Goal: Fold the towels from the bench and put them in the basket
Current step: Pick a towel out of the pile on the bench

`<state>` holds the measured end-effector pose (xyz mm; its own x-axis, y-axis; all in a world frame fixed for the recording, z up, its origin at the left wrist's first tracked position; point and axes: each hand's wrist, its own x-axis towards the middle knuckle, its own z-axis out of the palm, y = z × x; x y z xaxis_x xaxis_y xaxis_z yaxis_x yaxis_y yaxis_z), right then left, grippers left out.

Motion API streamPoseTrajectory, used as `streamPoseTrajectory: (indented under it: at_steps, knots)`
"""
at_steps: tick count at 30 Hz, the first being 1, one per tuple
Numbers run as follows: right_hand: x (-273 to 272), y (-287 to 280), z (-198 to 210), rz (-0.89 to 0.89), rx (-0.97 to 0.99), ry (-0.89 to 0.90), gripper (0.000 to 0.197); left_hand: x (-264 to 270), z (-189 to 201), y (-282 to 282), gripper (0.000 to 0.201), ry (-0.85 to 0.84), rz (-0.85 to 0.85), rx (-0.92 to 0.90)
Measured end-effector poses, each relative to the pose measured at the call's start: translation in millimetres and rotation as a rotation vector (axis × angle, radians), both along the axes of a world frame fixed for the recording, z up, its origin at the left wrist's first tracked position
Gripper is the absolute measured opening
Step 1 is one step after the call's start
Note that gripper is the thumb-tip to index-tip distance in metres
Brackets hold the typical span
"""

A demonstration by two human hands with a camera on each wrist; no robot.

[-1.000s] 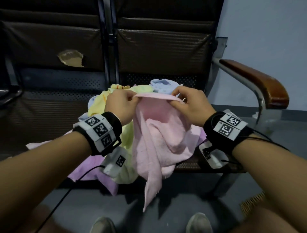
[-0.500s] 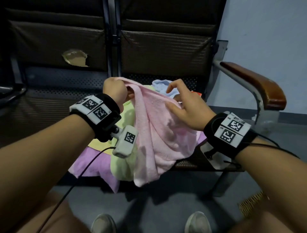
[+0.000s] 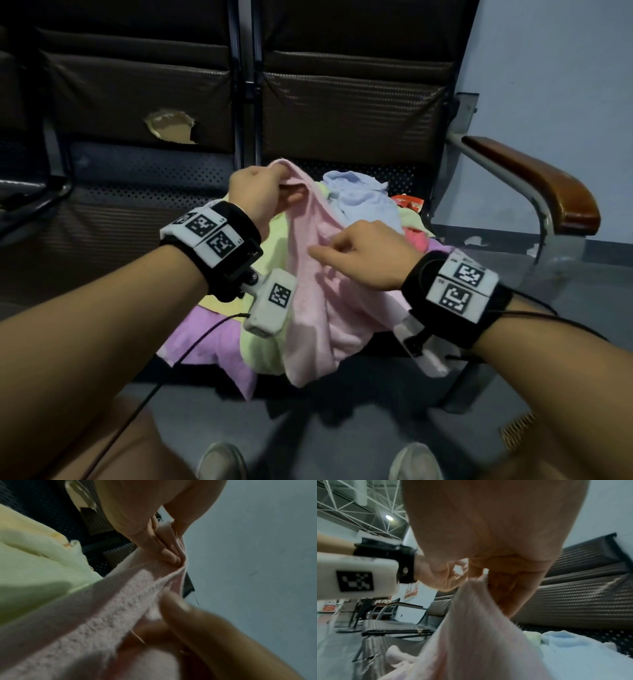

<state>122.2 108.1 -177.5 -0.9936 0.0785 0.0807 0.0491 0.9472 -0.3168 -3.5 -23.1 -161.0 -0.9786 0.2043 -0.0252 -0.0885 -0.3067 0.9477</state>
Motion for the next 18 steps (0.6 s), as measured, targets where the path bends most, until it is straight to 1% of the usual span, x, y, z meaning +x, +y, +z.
streamPoseTrajectory:
  at_steps: [1,2,3,6,8,10,12,13,15,17,18]
  knots:
    - [-4,-7,-5,-0.039,-0.005,-0.016,0.071,7,3,3,0.007,0.002,-0.051,0.017]
    - [-9,-12,-10,-0.085,0.001,-0.028,0.079,14,5,6,0.011,0.009,-0.102,0.023]
    - [-15,-15,-14,-0.136,0.000,-0.026,0.080,20,7,9,0.013,0.014,-0.149,0.028]
    - [-27,-11,-17,-0.238,-0.077,0.055,0.058,29,12,14,0.012,0.018,-0.207,0.049]
    - [-30,-4,-15,-0.242,-0.131,0.079,0.049,25,12,13,0.013,0.035,-0.158,0.034]
    - [-28,4,-12,-0.188,-0.207,0.069,0.046,16,8,6,0.005,0.057,-0.068,0.009]
    - [-25,12,-10,-0.121,-0.231,0.052,0.043,5,1,-2,0.010,0.077,0.021,-0.056]
    - [-23,16,-10,-0.089,-0.192,0.026,0.040,-1,-2,-6,0.009,0.090,0.061,-0.092]
    - [-18,25,-12,-0.051,-0.069,-0.096,0.035,-10,-8,-12,0.003,0.102,0.117,-0.135]
    - [-12,31,-15,-0.076,0.026,-0.237,0.037,-17,-11,-17,0.007,0.087,0.171,-0.141]
    - [-9,34,-16,-0.105,0.038,-0.279,0.037,-20,-12,-18,0.007,0.076,0.191,-0.129]
